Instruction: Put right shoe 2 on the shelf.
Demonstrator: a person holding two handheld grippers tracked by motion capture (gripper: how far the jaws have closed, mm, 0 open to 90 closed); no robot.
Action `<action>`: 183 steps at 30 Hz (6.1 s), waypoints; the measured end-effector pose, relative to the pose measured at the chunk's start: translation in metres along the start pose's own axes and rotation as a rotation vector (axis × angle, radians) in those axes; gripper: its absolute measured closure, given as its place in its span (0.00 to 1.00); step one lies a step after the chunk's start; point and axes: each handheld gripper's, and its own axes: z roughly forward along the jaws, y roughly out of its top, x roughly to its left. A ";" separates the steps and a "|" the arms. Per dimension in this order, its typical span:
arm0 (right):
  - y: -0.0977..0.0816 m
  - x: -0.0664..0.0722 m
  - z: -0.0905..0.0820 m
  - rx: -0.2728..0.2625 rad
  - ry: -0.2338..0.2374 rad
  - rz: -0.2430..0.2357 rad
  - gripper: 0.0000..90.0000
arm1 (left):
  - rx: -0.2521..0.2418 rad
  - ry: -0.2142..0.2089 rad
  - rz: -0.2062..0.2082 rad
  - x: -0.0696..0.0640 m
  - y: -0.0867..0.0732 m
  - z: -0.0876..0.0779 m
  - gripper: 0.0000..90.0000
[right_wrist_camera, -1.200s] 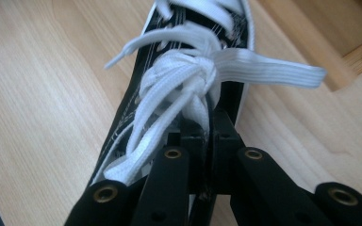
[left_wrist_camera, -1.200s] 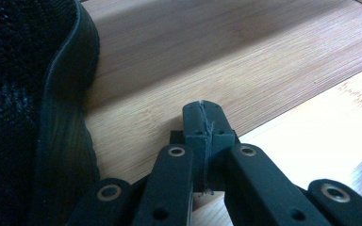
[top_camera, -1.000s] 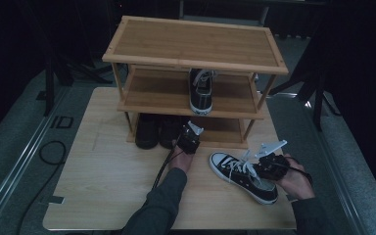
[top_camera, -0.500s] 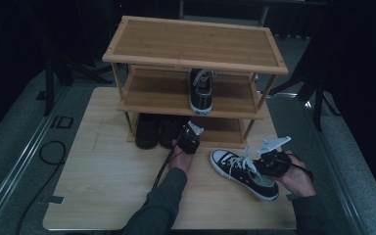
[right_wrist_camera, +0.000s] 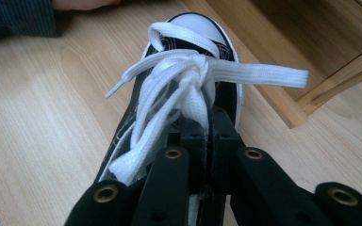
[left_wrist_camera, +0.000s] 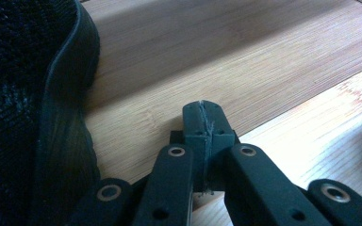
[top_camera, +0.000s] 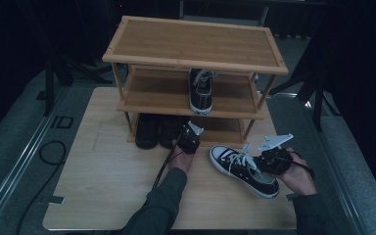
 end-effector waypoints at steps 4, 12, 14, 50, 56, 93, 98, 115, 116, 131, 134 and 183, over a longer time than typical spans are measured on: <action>0.002 0.000 -0.002 -0.005 0.009 -0.002 0.97 | 0.000 0.000 0.000 0.000 0.000 0.000 1.00; 0.008 -0.001 -0.006 -0.028 0.000 -0.007 0.97 | 0.000 -0.002 -0.002 0.000 0.000 0.000 1.00; 0.010 -0.002 -0.008 -0.032 -0.005 -0.006 0.97 | 0.000 -0.001 -0.001 0.000 0.000 0.000 1.00; 0.031 -0.007 -0.029 -0.091 -0.008 -0.022 0.97 | 0.000 -0.002 0.003 0.000 0.000 0.000 1.00; 0.035 -0.007 -0.033 -0.105 -0.003 -0.027 0.97 | 0.000 -0.003 0.002 0.000 0.000 0.000 1.00; 0.048 -0.019 -0.059 -0.155 0.047 -0.089 0.97 | 0.006 -0.009 -0.004 0.002 0.000 0.000 1.00; 0.049 -0.019 -0.062 -0.165 0.056 -0.101 0.97 | 0.002 -0.007 -0.007 0.001 0.000 0.000 1.00; 0.056 -0.019 -0.072 -0.189 0.065 -0.138 0.97 | 0.003 -0.006 -0.004 0.001 0.000 0.000 1.00; 0.056 -0.020 -0.073 -0.190 0.063 -0.141 0.97 | 0.003 -0.006 -0.004 0.001 0.000 0.000 1.00; 0.063 -0.020 -0.093 -0.247 0.058 -0.126 0.97 | 0.003 -0.007 0.000 0.002 0.000 0.000 1.00; 0.064 -0.022 -0.097 -0.259 0.050 -0.121 0.97 | 0.016 -0.010 0.016 0.003 0.000 -0.001 1.00; 0.123 -0.047 -0.052 -0.318 -0.299 0.221 0.97 | 0.015 -0.012 0.012 0.003 0.000 -0.001 1.00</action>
